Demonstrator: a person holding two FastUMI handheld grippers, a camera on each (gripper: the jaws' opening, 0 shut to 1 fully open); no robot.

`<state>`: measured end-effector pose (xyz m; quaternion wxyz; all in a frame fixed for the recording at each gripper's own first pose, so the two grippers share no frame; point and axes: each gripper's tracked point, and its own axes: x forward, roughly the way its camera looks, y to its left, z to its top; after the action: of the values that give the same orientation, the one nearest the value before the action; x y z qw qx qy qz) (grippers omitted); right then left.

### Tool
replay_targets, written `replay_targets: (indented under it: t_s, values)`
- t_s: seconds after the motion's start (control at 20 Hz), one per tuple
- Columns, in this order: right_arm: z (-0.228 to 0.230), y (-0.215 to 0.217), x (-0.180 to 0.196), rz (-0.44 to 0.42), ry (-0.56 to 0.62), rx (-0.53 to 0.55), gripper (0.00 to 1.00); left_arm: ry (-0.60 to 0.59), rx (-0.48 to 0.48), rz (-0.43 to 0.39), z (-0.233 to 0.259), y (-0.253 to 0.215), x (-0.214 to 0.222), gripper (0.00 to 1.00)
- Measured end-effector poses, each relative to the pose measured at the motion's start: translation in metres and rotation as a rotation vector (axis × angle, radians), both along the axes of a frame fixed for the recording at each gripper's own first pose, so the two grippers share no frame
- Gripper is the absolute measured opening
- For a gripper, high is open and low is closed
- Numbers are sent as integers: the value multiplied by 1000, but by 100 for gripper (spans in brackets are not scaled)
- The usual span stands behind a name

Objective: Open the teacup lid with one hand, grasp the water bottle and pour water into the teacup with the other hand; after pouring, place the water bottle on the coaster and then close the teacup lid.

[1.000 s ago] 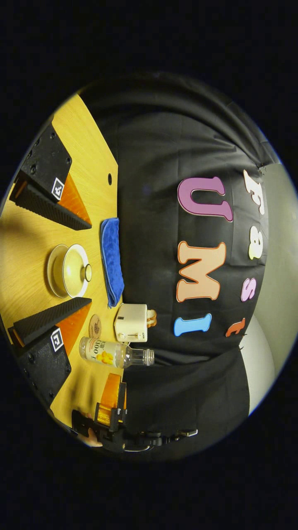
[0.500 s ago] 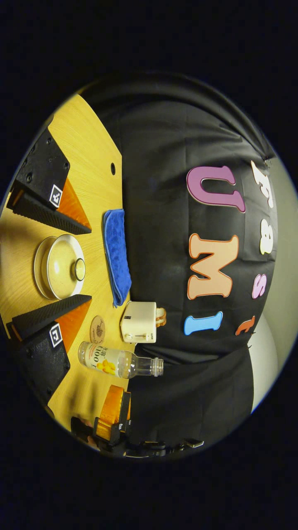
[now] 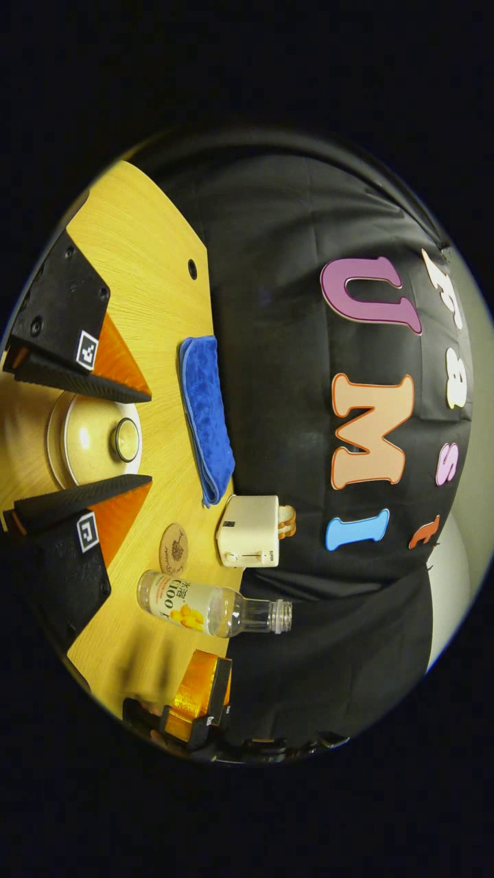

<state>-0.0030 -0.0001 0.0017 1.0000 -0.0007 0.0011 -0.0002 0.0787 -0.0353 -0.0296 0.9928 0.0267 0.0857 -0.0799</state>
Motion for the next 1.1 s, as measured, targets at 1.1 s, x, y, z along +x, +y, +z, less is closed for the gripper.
replay_targets:
  t_s: [1.1]
  values:
    - [-2, 17, 7, 86, 8, 3, 89, -128, -50, 34, 21, 9, -5, 26]
